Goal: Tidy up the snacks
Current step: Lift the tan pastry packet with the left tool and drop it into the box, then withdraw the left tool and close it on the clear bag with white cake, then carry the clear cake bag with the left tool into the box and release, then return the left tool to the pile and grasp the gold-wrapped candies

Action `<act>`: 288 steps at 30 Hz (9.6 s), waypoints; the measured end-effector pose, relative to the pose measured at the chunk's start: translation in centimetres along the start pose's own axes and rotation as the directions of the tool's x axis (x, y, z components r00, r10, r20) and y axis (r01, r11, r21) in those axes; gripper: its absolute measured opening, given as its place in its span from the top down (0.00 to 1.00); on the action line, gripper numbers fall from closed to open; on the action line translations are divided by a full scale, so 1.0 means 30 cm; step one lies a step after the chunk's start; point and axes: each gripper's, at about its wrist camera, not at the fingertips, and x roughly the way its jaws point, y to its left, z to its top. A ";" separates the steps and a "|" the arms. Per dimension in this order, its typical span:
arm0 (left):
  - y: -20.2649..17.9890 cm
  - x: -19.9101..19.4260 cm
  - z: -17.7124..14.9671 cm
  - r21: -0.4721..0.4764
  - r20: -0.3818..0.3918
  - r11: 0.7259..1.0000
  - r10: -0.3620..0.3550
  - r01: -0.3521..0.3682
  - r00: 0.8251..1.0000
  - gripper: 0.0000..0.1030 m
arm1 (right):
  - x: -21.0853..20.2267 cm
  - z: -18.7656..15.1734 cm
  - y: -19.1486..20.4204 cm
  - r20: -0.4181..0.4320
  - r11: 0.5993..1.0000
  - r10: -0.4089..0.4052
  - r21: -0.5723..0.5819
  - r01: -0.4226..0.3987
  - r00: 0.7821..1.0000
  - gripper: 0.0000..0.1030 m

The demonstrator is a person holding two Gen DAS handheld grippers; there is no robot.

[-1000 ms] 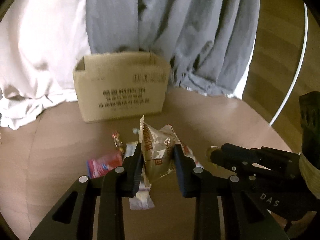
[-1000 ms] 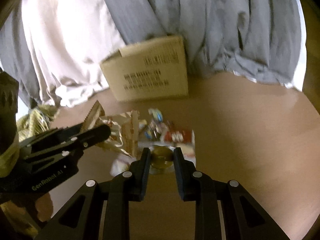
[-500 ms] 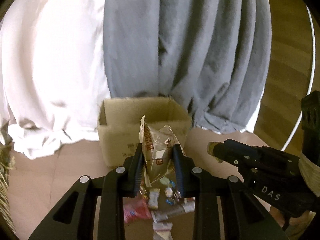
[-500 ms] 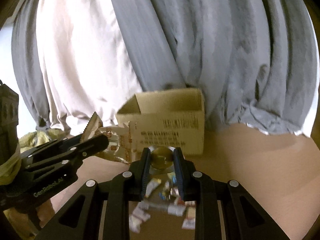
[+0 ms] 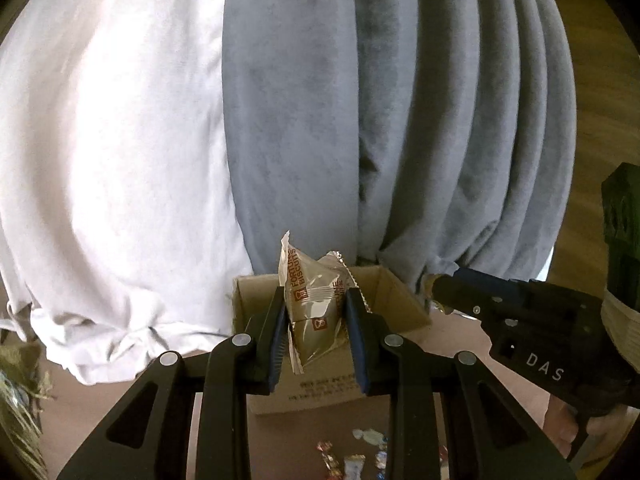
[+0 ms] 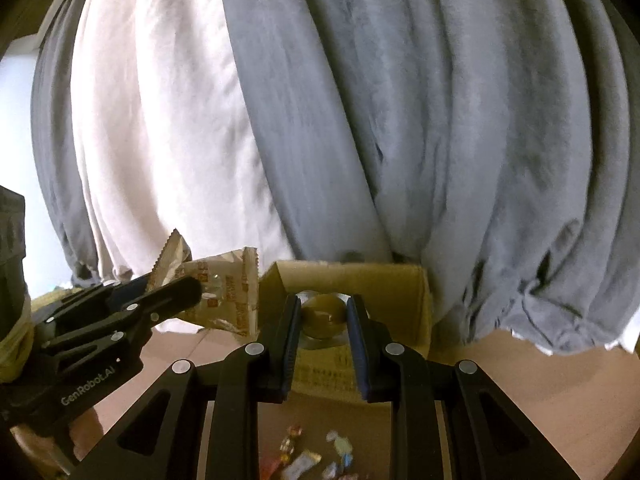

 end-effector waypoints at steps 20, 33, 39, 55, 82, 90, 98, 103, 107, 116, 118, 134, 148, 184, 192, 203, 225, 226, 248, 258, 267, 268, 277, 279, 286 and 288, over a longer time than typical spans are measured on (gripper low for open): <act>0.063 0.278 0.063 0.042 -0.104 0.996 0.083 -0.079 0.991 0.45 | 0.360 0.084 -0.100 -0.175 1.000 -0.015 0.000 0.016 0.985 0.58; -0.018 0.004 0.024 0.063 -0.025 0.989 0.133 -0.131 0.991 0.31 | 0.139 0.050 -0.076 -0.135 1.000 -0.024 0.015 0.026 0.991 0.58; -0.067 -0.106 -0.052 0.061 -0.023 0.990 0.126 -0.124 0.992 0.30 | 0.018 0.004 -0.054 -0.130 0.999 -0.023 0.037 0.028 0.991 0.58; -0.169 -0.190 -0.321 0.120 -0.215 0.992 0.067 -0.042 0.974 0.30 | -0.146 -0.259 -0.055 -0.252 0.994 -0.105 -0.001 0.108 0.962 0.47; -0.191 0.042 -0.703 -0.003 -0.640 0.998 -0.053 0.066 0.766 0.30 | 0.017 -0.687 -0.175 -0.624 0.981 -0.103 0.063 0.181 0.775 0.47; -0.194 0.102 -0.745 -0.020 -0.670 0.999 -0.043 0.040 0.741 0.30 | 0.068 -0.721 -0.202 -0.652 0.978 -0.108 0.067 0.198 0.750 0.47; -0.193 0.125 -0.767 -0.031 -0.679 0.999 -0.042 0.029 0.733 0.44 | 0.093 -0.718 -0.184 -0.647 0.982 -0.130 0.019 0.187 0.751 0.48; -0.186 0.121 -0.764 -0.035 -0.667 0.999 -0.043 0.027 0.744 0.67 | 0.095 -0.722 -0.155 -0.640 0.987 -0.142 -0.030 0.160 0.755 0.61; -0.185 0.118 -0.764 -0.053 -0.664 0.998 -0.059 0.032 0.746 0.67 | 0.088 -0.722 -0.145 -0.628 0.986 -0.154 -0.052 0.156 0.763 0.65; -0.218 0.081 -0.726 -0.054 -0.628 0.997 -0.083 0.063 0.774 0.68 | 0.018 -0.712 -0.151 -0.614 0.987 -0.134 -0.011 0.161 0.778 0.69; -0.224 0.069 -0.711 -0.056 -0.616 0.996 -0.087 0.067 0.783 0.68 | 0.001 -0.707 -0.152 -0.611 0.987 -0.125 0.005 0.162 0.782 0.69; -0.222 -0.062 -0.529 -0.028 -0.453 0.997 -0.083 0.079 0.888 0.68 | -0.115 -0.554 -0.089 -0.482 0.991 -0.098 0.030 0.128 0.870 0.69; -0.202 -0.160 -0.324 0.022 -0.254 0.998 -0.051 0.059 0.966 0.68 | -0.153 -0.383 -0.055 -0.336 0.994 -0.088 0.033 0.106 0.938 0.69; -0.047 0.001 0.073 0.092 -0.029 0.994 0.065 -0.062 0.997 0.68 | 0.036 0.043 0.010 -0.121 0.999 -0.032 -0.039 0.027 0.992 0.69; -0.012 0.163 0.086 0.081 -0.112 0.996 0.051 -0.042 0.992 0.68 | 0.174 0.076 -0.028 -0.195 0.999 -0.026 -0.039 0.019 0.980 0.69; 0.023 0.333 0.094 0.049 -0.187 0.999 0.028 -0.019 0.982 0.46 | 0.347 0.067 -0.084 -0.283 0.999 -0.049 -0.013 0.048 0.958 0.67; -0.029 0.105 -0.050 0.098 -0.147 0.993 0.079 -0.065 0.986 0.40 | 0.156 -0.040 -0.033 -0.234 0.994 -0.099 -0.060 0.088 0.967 0.51; -0.031 0.096 -0.061 0.099 -0.146 0.993 0.079 -0.065 0.986 0.40 | 0.149 -0.047 -0.031 -0.238 0.995 -0.098 -0.059 0.086 0.966 0.51; -0.057 0.118 -0.371 0.108 -0.339 0.994 0.036 0.001 0.940 0.43 | 0.165 -0.403 -0.031 -0.466 1.000 -0.024 -0.021 0.016 0.884 0.52; -0.043 0.194 -0.471 0.074 -0.453 0.996 -0.007 0.046 0.891 0.50 | 0.215 -0.507 -0.035 -0.558 1.000 0.017 0.000 -0.020 0.830 0.52; -0.033 0.288 -0.530 0.009 -0.535 0.997 -0.062 0.079 0.843 0.59 | 0.283 -0.557 -0.039 -0.604 0.999 0.044 0.017 -0.043 0.796 0.58; -0.035 0.297 -0.534 0.005 -0.541 0.997 -0.065 0.081 0.839 0.59 | 0.289 -0.561 -0.040 -0.606 0.999 0.046 0.019 -0.043 0.794 0.58; -0.034 0.391 -0.552 -0.051 -0.575 0.994 -0.107 0.095 0.811 0.68 | 0.336 -0.579 -0.056 -0.628 0.998 0.064 0.042 -0.049 0.776 0.64; -0.034 0.408 -0.553 -0.061 -0.576 0.994 -0.113 0.095 0.809 0.69 | 0.346 -0.580 -0.055 -0.628 0.998 0.062 0.040 -0.046 0.776 0.64; -0.040 0.443 -0.582 -0.065 -0.592 0.993 -0.114 0.094 0.797 0.73 | 0.372 -0.586 -0.056 -0.638 0.997 0.070 0.052 -0.048 0.767 0.69; -0.044 0.448 -0.591 -0.062 -0.594 0.993 -0.115 0.096 0.796 0.76 | 0.374 -0.590 -0.057 -0.640 0.998 0.070 0.051 -0.049 0.765 0.70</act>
